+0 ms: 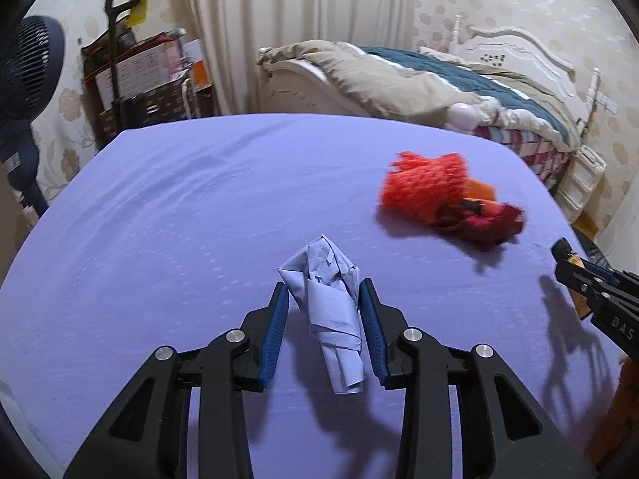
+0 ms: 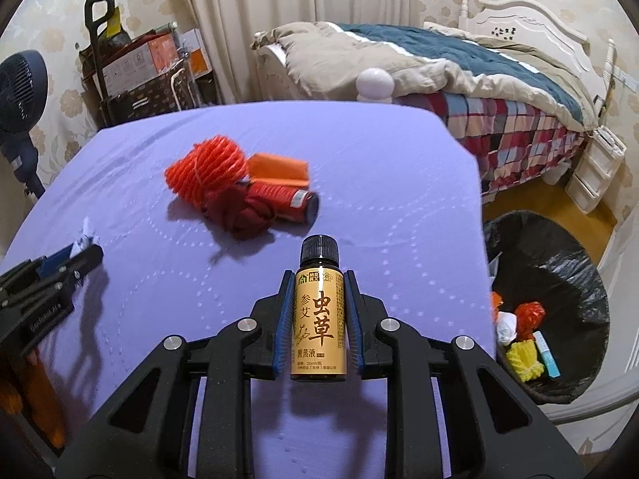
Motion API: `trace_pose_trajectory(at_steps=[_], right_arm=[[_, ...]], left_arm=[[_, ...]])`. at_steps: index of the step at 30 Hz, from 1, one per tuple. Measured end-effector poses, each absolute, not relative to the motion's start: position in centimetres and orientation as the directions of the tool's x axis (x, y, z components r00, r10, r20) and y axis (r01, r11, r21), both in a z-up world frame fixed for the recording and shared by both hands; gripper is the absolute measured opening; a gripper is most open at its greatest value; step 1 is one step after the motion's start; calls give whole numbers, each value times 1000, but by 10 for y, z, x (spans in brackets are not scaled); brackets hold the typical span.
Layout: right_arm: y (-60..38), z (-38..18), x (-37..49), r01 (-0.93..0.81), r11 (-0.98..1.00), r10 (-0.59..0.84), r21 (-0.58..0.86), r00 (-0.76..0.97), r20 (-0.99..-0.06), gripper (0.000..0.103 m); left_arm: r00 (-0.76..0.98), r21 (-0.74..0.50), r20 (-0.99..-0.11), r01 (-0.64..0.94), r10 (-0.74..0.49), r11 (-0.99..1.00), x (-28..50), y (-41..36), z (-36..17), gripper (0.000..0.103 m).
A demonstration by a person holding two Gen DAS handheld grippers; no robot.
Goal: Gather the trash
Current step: 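Carry the cloth and bottle over the bin and open both grippers to drop them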
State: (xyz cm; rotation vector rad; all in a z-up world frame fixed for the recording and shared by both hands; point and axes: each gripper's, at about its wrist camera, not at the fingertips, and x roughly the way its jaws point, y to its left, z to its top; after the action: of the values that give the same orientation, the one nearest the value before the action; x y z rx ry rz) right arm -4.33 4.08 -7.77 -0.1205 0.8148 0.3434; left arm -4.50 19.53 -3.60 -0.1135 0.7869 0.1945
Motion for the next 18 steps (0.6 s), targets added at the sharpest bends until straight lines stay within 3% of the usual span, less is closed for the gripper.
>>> trace_pose_trajectory(at_steps=[18], right_arm=[[-71,-43,-27,-87,996,67,2,758,-649,23]], left_arm=[[771,-49,-626,117,-122,992,12,53,3,37]])
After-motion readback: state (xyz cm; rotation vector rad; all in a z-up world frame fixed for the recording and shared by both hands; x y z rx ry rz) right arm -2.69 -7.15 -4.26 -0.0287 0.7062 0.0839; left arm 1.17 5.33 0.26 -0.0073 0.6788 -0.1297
